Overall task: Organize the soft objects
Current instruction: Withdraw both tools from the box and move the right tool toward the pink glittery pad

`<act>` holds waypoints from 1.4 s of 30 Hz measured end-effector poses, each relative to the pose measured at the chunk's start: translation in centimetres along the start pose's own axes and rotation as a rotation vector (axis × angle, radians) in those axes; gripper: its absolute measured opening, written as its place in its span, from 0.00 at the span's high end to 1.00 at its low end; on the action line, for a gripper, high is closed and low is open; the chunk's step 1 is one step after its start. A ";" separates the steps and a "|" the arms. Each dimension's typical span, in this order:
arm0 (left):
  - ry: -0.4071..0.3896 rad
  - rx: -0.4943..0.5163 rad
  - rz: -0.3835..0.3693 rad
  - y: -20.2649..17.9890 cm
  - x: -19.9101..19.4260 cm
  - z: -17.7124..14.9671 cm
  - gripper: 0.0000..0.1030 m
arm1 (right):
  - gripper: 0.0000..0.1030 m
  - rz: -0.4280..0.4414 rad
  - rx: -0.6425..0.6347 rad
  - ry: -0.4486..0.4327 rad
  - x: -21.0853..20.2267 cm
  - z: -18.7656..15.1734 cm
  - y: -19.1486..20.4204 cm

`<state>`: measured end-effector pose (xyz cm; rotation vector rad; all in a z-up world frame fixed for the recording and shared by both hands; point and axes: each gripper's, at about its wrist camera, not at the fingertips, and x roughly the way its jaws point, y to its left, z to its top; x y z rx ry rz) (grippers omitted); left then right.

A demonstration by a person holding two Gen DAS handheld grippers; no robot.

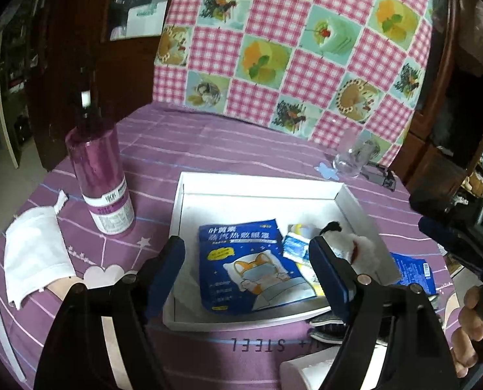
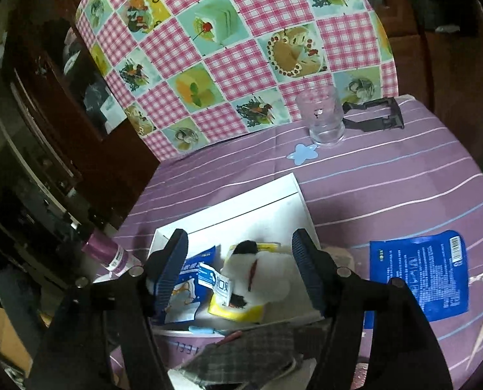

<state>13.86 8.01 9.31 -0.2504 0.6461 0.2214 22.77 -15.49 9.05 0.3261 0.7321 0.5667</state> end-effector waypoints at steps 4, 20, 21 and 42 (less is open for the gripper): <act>-0.039 0.031 -0.009 -1.4 -1.5 0.0 0.23 | 0.35 -0.042 -0.067 0.009 -1.5 0.0 0.9; -0.051 0.173 -0.078 -4.2 -6.4 -4.6 0.23 | 0.35 -0.250 -0.260 -0.061 -9.5 -4.4 -1.3; -0.047 0.176 -0.085 -4.1 -6.6 -4.9 0.23 | 0.35 -0.256 -0.263 -0.066 -9.8 -4.9 -1.6; -0.014 0.180 -0.210 -3.4 -7.5 -9.6 0.23 | 0.39 -0.249 -0.233 0.063 -10.4 -11.8 -4.9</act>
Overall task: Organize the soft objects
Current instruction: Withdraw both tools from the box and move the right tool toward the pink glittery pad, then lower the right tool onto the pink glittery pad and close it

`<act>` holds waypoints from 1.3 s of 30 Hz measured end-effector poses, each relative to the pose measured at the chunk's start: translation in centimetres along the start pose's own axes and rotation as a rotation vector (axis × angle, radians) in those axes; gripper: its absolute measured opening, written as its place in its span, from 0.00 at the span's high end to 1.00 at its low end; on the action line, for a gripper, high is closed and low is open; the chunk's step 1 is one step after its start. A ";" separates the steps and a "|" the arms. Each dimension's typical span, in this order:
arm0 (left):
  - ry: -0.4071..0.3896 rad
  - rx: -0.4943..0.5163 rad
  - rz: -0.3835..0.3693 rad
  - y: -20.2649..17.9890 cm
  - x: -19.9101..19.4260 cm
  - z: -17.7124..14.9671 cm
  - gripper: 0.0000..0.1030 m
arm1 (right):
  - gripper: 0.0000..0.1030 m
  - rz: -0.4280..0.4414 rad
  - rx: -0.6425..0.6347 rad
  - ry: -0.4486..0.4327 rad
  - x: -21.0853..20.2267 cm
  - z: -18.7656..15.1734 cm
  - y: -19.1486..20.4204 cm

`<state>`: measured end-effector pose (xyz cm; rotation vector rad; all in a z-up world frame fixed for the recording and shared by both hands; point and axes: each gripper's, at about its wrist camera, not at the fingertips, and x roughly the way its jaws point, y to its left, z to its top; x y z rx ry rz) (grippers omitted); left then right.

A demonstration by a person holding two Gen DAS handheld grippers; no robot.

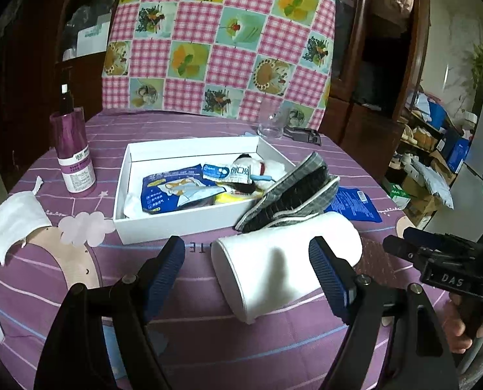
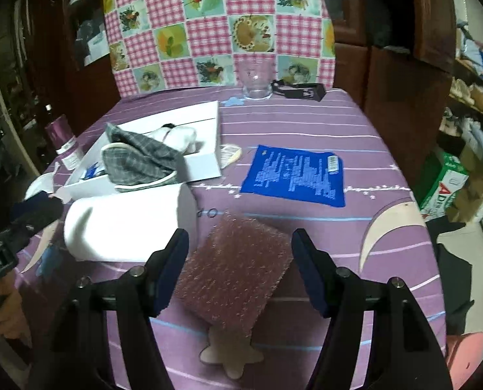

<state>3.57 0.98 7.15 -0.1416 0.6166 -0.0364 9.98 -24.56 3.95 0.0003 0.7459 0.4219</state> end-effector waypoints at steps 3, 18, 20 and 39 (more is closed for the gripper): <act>-0.003 0.013 -0.004 -0.2 -0.2 -0.2 0.23 | 0.40 0.029 0.010 -0.012 -0.4 -0.1 0.1; 0.017 0.036 0.005 -0.7 0.0 -0.5 0.23 | 0.39 0.035 0.008 -0.030 -0.8 -0.2 0.3; 0.016 0.037 0.006 -0.7 0.0 -0.5 0.23 | 0.39 0.042 0.005 -0.033 -0.9 -0.2 0.4; 0.026 0.056 -0.035 -1.3 -0.5 -0.8 0.23 | 0.39 0.010 -0.006 0.010 -0.6 -0.5 1.0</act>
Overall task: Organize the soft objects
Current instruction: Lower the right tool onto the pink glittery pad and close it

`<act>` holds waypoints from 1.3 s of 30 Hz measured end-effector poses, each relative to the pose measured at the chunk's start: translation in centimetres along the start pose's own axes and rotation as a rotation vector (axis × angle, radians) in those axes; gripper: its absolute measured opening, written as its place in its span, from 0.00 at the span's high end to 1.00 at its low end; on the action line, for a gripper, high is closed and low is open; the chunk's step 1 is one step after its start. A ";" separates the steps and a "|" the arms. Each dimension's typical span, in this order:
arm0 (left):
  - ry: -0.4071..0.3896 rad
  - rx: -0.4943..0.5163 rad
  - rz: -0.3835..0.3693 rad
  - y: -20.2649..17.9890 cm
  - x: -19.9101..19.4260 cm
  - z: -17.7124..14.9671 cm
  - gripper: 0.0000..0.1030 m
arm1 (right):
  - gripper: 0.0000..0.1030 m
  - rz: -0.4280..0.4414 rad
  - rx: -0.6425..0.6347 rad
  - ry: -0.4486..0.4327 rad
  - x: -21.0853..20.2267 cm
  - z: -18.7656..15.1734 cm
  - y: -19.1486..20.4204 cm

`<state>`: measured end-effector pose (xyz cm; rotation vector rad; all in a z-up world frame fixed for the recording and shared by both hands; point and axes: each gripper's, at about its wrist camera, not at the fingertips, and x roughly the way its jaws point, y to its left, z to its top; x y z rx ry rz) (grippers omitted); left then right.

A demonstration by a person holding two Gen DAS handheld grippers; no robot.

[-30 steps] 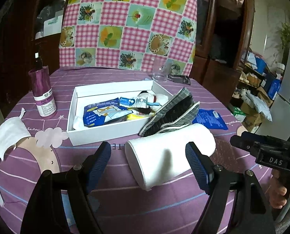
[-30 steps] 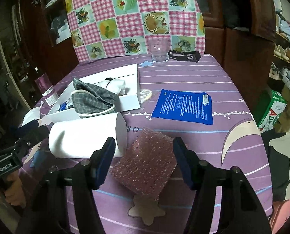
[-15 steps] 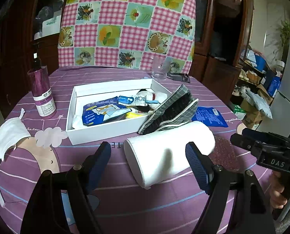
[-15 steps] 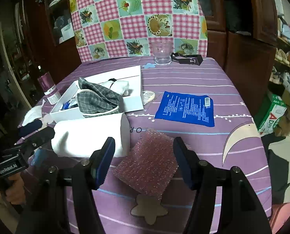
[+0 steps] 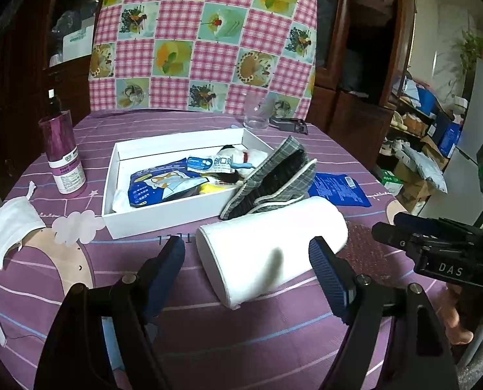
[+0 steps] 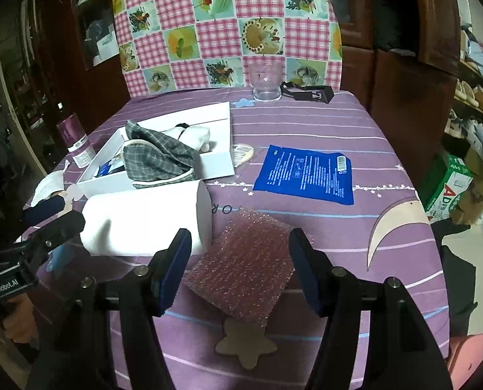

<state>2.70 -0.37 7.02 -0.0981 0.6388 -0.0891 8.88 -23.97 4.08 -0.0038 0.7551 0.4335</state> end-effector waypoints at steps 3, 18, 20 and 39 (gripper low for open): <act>0.008 0.001 -0.002 -0.1 0.0 -0.1 0.23 | 0.39 0.038 0.000 0.015 0.0 -0.1 0.2; 0.051 0.007 0.032 -0.3 0.5 -0.4 0.23 | 0.39 0.106 0.009 0.029 -0.3 -0.2 0.3; 0.061 0.010 0.040 -0.2 0.6 -0.5 0.23 | 0.39 0.126 0.014 0.030 -0.4 -0.2 0.2; 0.107 -0.025 0.017 0.5 1.2 -0.7 0.23 | 0.39 -0.071 0.064 0.218 4.5 -1.1 -1.0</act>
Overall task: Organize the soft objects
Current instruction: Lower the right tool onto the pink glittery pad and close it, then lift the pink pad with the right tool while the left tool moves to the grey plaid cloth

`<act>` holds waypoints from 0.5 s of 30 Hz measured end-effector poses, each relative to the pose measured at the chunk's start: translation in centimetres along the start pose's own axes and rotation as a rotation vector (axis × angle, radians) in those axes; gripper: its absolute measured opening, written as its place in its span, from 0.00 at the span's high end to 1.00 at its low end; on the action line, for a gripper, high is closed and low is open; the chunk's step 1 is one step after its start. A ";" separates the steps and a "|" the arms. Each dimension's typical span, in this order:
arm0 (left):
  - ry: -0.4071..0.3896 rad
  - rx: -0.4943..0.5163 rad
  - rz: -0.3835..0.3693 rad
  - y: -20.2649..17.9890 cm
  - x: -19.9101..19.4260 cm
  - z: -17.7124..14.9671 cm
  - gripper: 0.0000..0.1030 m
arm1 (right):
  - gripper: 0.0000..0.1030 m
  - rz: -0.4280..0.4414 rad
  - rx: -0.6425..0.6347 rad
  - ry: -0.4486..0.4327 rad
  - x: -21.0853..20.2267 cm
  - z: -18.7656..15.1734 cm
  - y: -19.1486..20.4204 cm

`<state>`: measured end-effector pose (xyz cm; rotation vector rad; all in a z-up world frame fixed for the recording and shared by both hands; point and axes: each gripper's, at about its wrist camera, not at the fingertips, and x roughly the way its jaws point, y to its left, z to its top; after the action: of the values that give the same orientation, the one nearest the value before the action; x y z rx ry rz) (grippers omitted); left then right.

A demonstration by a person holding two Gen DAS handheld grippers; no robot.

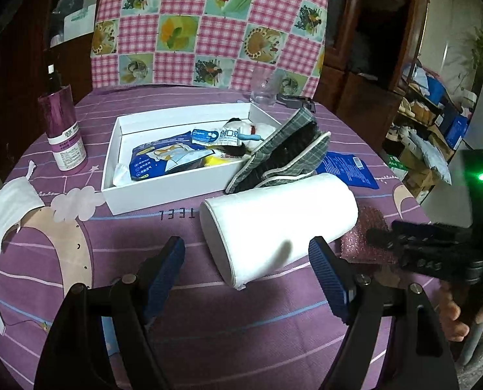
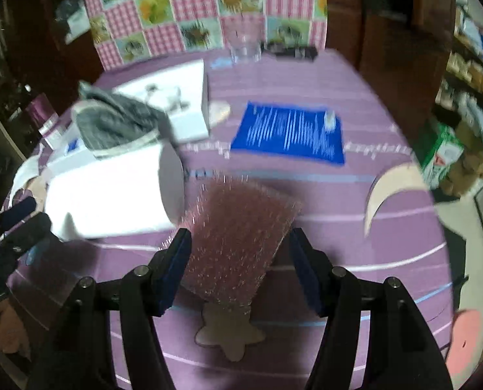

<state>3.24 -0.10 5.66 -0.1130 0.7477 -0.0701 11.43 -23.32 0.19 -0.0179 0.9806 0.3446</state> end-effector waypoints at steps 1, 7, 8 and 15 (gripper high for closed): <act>0.002 0.001 0.000 -0.1 0.1 0.0 0.23 | 0.39 0.014 0.007 0.022 0.6 -0.1 -0.1; 0.007 0.008 -0.001 -0.3 0.1 -0.1 0.23 | 0.47 0.059 0.028 0.020 0.7 -0.2 -0.4; 0.008 0.009 -0.001 -0.3 0.1 0.0 0.23 | 0.50 0.056 0.020 0.020 0.8 -0.3 -0.3; 0.010 0.008 -0.004 -0.3 0.3 0.0 0.23 | 0.70 0.081 0.035 0.014 0.6 -0.2 -0.5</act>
<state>3.39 -0.43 5.50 -0.1069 0.7568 -0.0778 11.75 -23.69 -0.50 0.0515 1.0028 0.4017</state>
